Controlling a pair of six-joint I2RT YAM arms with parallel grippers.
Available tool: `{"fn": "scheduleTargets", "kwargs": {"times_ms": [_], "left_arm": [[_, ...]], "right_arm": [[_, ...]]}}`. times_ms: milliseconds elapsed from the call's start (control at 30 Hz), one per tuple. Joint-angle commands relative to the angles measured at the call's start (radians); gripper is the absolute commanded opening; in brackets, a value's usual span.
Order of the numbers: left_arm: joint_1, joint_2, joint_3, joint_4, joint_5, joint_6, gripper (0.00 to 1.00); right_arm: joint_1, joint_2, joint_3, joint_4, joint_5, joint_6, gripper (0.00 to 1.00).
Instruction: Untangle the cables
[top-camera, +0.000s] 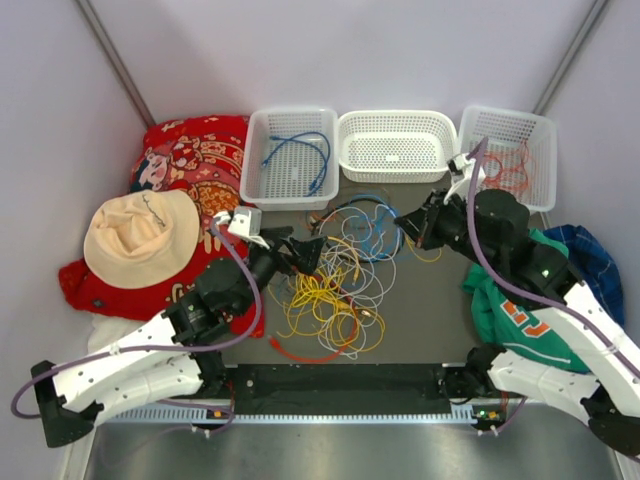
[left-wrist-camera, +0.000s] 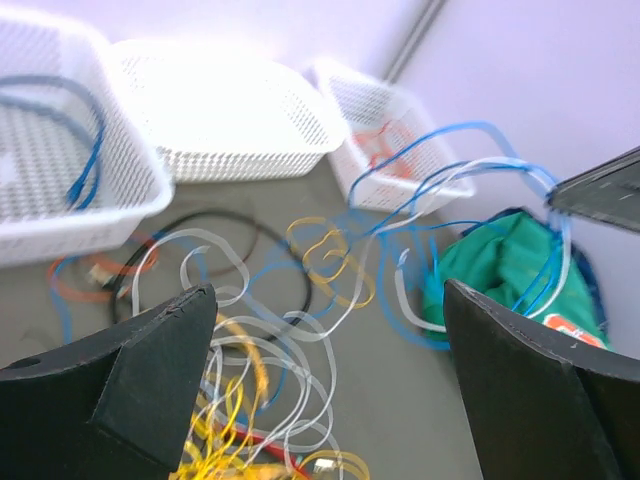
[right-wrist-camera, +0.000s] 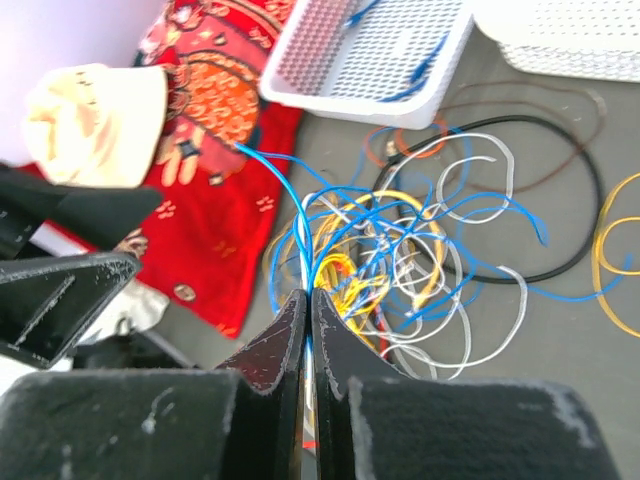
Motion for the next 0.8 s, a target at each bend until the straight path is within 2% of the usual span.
{"fn": "scheduleTargets", "kwargs": {"times_ms": [0,233,467,533,567,600,633,667,733,767], "left_arm": [[-0.003,0.035,-0.018,0.301,0.131,0.091,0.99],[-0.003,0.202,0.02,0.385,0.194,0.114,0.99],[0.0,0.354,0.111,0.437,0.201,0.247,0.99],[0.006,0.377,0.132,0.437,0.204,0.267,0.79],[0.009,0.385,0.149,0.442,0.203,0.267,0.66],[0.012,0.385,0.152,0.448,0.194,0.269,0.27],[0.014,0.382,0.157,0.448,0.188,0.272,0.0],[0.017,0.373,0.177,0.442,0.171,0.269,0.0],[0.019,0.36,0.206,0.395,0.145,0.275,0.0],[0.019,0.348,0.252,0.369,0.136,0.276,0.0]], "right_arm": [[0.01,-0.035,0.063,-0.015,-0.092,0.042,0.0],[0.01,-0.064,0.048,-0.026,-0.136,0.06,0.0],[0.01,-0.087,0.033,-0.043,-0.142,0.062,0.0],[0.01,-0.091,0.031,-0.044,-0.145,0.065,0.0],[0.01,-0.092,0.027,-0.049,-0.144,0.065,0.0],[0.01,-0.095,0.025,-0.058,-0.133,0.067,0.0],[0.01,-0.104,0.022,-0.061,-0.126,0.067,0.0],[0.01,-0.11,0.016,-0.064,-0.109,0.068,0.04],[0.01,-0.123,0.011,-0.077,-0.093,0.065,0.22],[0.01,-0.13,0.007,-0.081,-0.086,0.067,0.38]]}}
